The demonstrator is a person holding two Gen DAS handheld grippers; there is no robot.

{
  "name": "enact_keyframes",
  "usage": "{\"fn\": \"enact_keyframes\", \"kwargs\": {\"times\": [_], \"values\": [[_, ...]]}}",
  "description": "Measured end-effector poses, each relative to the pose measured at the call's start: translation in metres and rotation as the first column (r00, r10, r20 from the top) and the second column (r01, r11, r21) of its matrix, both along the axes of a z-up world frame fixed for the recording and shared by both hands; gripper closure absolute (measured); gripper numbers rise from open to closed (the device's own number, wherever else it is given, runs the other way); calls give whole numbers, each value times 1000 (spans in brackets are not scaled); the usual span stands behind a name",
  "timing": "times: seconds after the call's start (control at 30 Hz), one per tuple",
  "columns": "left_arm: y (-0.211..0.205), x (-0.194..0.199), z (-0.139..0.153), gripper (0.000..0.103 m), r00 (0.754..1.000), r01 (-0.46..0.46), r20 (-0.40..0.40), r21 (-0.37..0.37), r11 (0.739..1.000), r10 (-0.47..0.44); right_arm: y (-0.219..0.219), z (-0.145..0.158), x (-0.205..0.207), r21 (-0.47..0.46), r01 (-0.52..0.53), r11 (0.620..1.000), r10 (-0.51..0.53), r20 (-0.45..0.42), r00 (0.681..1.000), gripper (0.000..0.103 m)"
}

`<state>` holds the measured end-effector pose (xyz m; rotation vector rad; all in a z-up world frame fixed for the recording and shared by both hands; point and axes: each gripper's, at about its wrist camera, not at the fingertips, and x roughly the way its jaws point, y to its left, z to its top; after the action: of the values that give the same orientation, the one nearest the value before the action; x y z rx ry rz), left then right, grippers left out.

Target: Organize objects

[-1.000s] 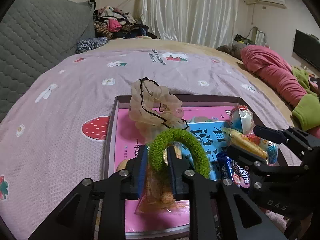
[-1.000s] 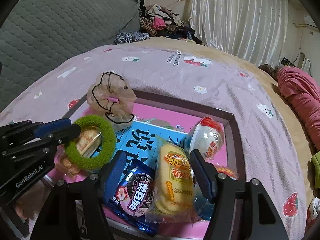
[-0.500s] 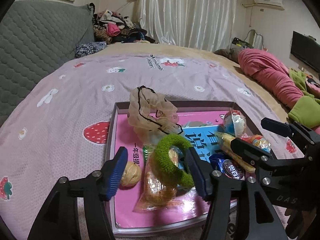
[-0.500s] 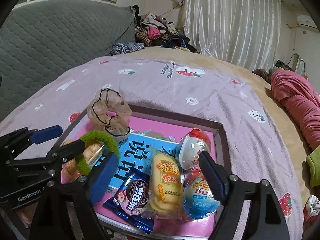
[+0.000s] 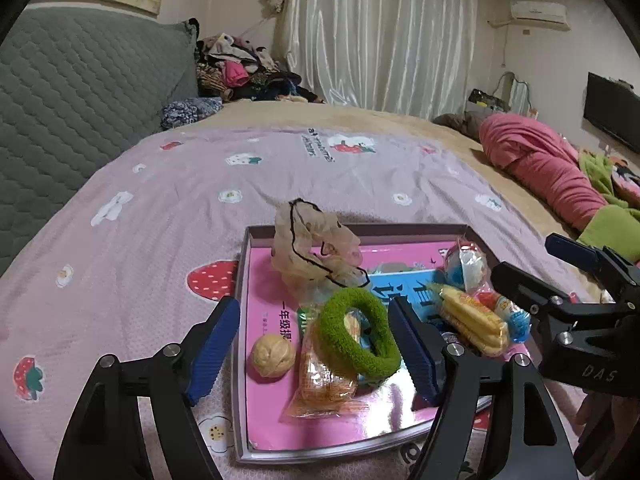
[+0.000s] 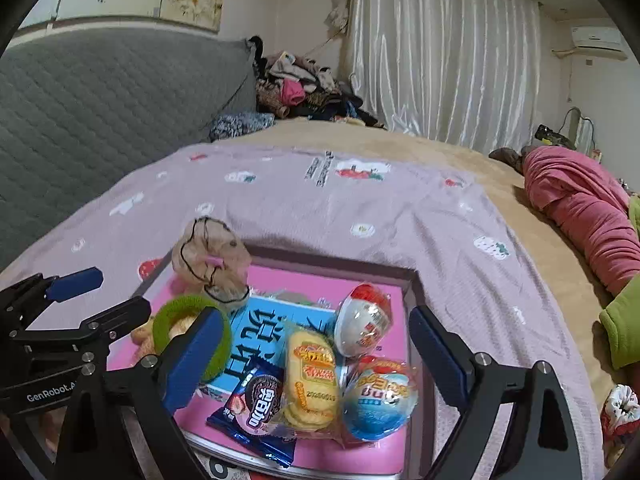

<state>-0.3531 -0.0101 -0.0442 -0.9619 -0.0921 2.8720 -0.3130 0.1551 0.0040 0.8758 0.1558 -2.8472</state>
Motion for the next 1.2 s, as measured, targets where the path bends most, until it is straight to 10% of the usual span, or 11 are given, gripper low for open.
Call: {"fn": "enact_keyframes", "kwargs": {"times": [0.3,1.2], "values": [[-8,10,14,0,999,-31,-28,-7,999,31,1,21,15,-1,7,1000,-7,-68,998,1],[-20,99,108,0,992,-105,-78,-41,994,102,-5,116,113,25,13,1000,-9,-167,986,1]]}}
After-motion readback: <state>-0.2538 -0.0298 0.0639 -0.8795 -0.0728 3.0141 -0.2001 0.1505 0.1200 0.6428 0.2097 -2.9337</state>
